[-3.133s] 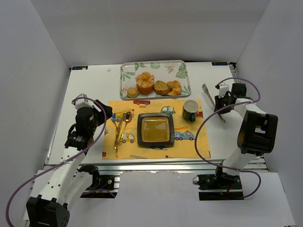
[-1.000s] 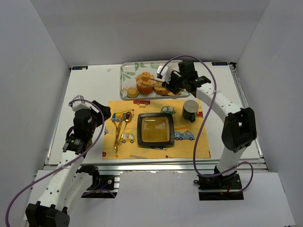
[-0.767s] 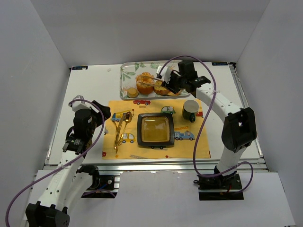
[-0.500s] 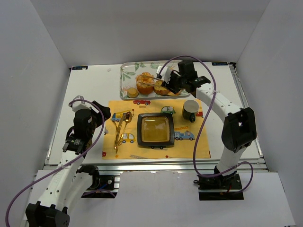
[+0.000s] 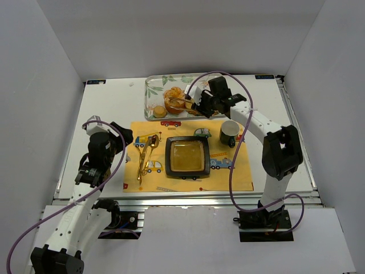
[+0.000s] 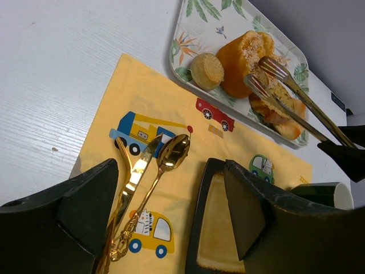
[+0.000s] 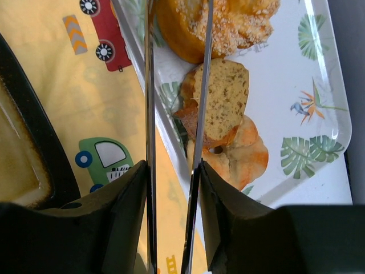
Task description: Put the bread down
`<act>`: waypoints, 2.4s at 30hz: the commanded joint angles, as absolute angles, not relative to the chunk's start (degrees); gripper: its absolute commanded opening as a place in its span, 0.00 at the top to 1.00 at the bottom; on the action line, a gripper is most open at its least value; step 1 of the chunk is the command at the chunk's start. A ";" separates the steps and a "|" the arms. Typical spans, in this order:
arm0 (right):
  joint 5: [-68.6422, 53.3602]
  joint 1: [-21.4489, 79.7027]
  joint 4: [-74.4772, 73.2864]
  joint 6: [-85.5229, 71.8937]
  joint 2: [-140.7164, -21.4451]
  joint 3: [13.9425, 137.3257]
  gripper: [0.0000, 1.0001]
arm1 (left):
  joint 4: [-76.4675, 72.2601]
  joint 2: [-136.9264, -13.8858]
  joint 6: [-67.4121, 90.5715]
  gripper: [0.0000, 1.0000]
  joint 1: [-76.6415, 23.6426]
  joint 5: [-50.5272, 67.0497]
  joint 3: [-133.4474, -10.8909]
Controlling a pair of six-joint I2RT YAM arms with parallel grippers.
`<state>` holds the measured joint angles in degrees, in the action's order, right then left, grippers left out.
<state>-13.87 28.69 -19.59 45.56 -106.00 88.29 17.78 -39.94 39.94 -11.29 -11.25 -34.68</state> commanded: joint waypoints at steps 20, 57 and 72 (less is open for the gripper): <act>-10.11 29.00 -16.35 46.49 -106.34 88.06 0.56 | 18.10 -39.20 39.99 0.16 -10.99 -11.78 -35.86; -36.30 27.51 -22.83 53.87 -62.07 57.85 1.00 | 16.88 -36.39 40.87 0.16 -10.99 -11.43 -34.63; -32.87 27.51 -31.38 60.03 -49.83 43.33 0.73 | 16.43 -37.53 40.78 0.16 -10.99 -9.75 -35.07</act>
